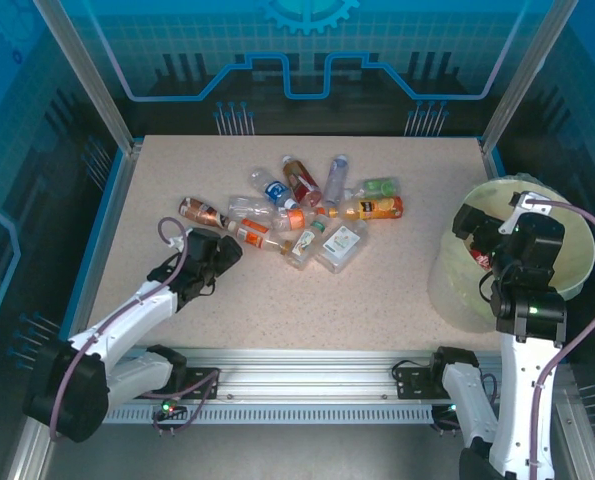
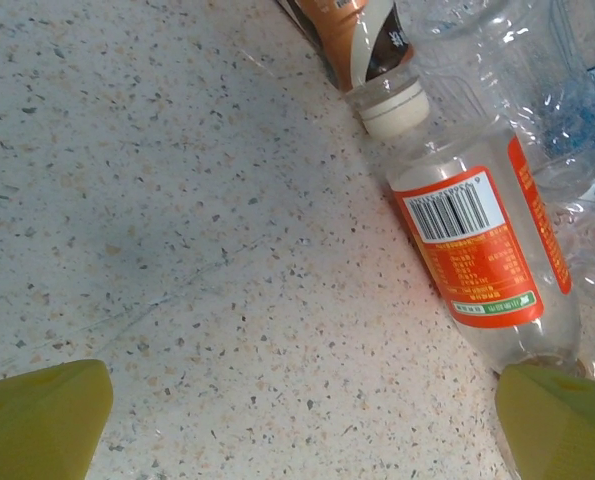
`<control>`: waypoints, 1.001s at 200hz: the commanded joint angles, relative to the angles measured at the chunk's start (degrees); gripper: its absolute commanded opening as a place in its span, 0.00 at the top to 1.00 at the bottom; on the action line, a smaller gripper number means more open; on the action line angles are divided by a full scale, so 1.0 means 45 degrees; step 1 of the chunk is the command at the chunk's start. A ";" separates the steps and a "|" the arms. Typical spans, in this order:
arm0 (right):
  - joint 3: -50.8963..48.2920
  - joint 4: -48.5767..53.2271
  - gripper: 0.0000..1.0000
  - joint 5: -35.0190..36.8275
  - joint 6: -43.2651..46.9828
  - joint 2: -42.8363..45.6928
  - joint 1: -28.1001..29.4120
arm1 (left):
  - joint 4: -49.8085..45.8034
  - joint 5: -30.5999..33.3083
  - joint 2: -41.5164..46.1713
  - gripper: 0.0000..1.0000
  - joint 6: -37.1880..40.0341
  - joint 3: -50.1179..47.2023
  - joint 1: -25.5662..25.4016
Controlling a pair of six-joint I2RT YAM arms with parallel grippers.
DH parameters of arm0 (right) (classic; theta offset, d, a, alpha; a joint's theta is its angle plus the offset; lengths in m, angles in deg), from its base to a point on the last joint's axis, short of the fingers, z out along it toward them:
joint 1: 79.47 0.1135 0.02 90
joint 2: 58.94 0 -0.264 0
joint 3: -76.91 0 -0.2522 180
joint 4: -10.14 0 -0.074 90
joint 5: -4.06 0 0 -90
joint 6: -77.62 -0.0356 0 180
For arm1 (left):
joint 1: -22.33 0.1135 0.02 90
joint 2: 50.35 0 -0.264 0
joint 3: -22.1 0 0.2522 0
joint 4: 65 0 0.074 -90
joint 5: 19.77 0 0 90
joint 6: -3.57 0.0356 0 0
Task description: Put the plastic bottles in the bin
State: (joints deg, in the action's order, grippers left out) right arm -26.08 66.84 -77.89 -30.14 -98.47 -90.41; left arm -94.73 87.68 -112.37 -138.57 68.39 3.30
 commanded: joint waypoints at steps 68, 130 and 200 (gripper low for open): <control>0.1220 -0.0069 0.00 -0.3316 0.0500 0.0369 -0.0142 | 0.1502 -0.0143 -0.1400 0.01 -0.0277 0.0899 0.1333; 0.1317 0.0159 0.00 -0.7709 0.1474 0.0869 -0.0087 | 0.1925 -0.1492 -0.4418 0.01 -0.0179 0.2852 0.3296; 0.0614 -0.0838 0.00 -0.9914 0.0955 0.1170 0.0114 | 0.1447 -0.1698 -0.7902 0.01 0.0910 0.6522 0.4864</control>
State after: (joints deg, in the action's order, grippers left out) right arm -22.19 65.42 -117.97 -24.76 -93.09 -90.39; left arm -86.19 79.57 -143.41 -137.48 90.25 23.63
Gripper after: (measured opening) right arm 0.997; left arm 0.992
